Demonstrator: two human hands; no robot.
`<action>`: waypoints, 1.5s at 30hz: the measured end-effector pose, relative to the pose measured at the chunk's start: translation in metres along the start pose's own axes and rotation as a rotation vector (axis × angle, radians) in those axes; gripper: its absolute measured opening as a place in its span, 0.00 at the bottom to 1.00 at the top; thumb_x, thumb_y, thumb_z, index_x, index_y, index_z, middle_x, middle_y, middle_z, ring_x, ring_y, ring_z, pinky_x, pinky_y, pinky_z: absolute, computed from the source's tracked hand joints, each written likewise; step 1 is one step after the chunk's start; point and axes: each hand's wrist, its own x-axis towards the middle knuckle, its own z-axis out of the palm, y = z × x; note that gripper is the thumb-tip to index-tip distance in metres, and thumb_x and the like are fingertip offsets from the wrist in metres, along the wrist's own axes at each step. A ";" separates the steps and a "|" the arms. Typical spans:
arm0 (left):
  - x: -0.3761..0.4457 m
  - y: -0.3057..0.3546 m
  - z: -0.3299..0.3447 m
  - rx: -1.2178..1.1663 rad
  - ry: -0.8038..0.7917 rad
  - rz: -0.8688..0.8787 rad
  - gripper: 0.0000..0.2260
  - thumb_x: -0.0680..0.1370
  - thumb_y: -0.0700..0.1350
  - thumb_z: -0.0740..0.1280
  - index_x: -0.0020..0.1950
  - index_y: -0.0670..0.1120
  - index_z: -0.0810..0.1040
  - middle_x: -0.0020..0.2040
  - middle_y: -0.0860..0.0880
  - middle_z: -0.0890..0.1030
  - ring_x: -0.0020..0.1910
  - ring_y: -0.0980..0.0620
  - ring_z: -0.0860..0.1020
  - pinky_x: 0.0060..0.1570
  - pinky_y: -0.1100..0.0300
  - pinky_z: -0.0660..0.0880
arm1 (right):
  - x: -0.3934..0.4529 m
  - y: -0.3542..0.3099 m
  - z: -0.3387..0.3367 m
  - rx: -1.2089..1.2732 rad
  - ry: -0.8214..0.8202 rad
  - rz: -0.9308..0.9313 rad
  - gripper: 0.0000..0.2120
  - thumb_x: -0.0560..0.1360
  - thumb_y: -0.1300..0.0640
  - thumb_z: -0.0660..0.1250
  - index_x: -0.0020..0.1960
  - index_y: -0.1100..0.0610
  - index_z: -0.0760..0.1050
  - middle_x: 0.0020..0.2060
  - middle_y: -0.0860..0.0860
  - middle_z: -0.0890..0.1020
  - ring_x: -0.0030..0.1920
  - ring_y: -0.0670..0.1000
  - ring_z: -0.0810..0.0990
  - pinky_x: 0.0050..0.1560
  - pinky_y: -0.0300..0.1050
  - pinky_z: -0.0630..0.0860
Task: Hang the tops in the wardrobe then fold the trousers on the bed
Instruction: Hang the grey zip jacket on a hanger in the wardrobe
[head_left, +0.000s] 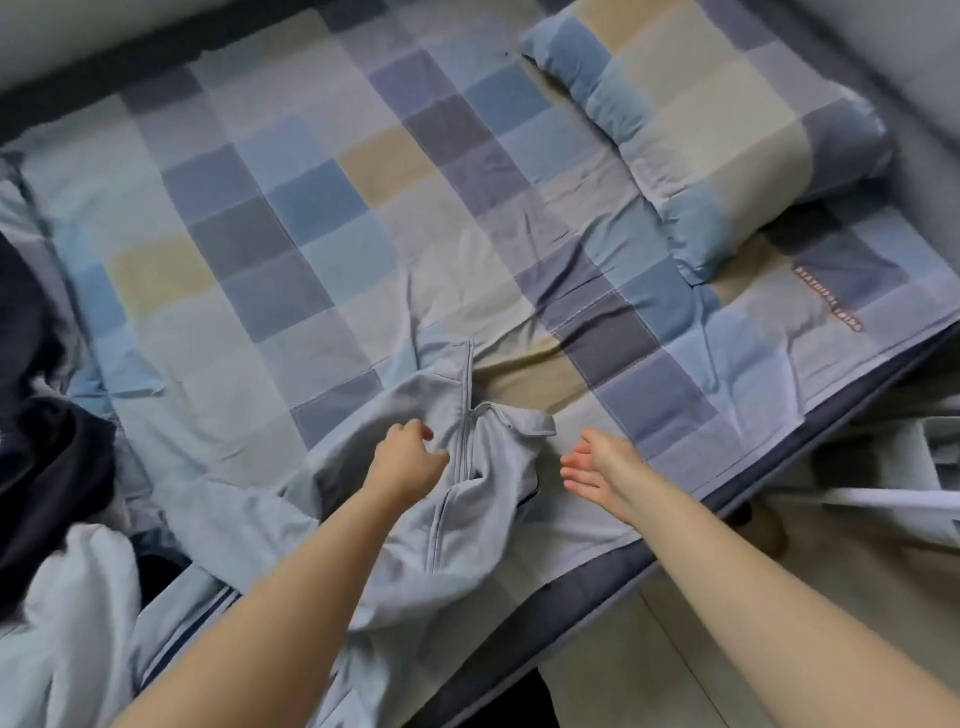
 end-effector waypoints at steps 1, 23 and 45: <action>0.023 0.007 0.006 0.011 -0.001 -0.008 0.21 0.77 0.50 0.66 0.68 0.43 0.71 0.67 0.42 0.73 0.65 0.42 0.72 0.63 0.51 0.70 | 0.027 -0.007 0.003 -0.003 0.000 0.012 0.17 0.81 0.52 0.56 0.62 0.65 0.69 0.51 0.61 0.78 0.48 0.58 0.78 0.48 0.50 0.76; 0.126 0.041 0.009 0.939 -0.047 -0.010 0.30 0.76 0.46 0.65 0.76 0.51 0.56 0.71 0.47 0.69 0.64 0.43 0.74 0.59 0.46 0.65 | 0.065 0.044 0.053 -0.158 -0.357 -0.077 0.09 0.76 0.66 0.62 0.51 0.55 0.77 0.45 0.54 0.82 0.47 0.52 0.81 0.44 0.43 0.77; -0.128 -0.046 -0.129 -0.688 -0.017 -0.223 0.06 0.77 0.34 0.66 0.41 0.37 0.79 0.43 0.37 0.81 0.35 0.45 0.79 0.36 0.56 0.76 | -0.226 0.059 0.041 0.228 -0.290 -0.163 0.06 0.74 0.68 0.69 0.47 0.60 0.75 0.36 0.55 0.81 0.35 0.51 0.80 0.38 0.45 0.78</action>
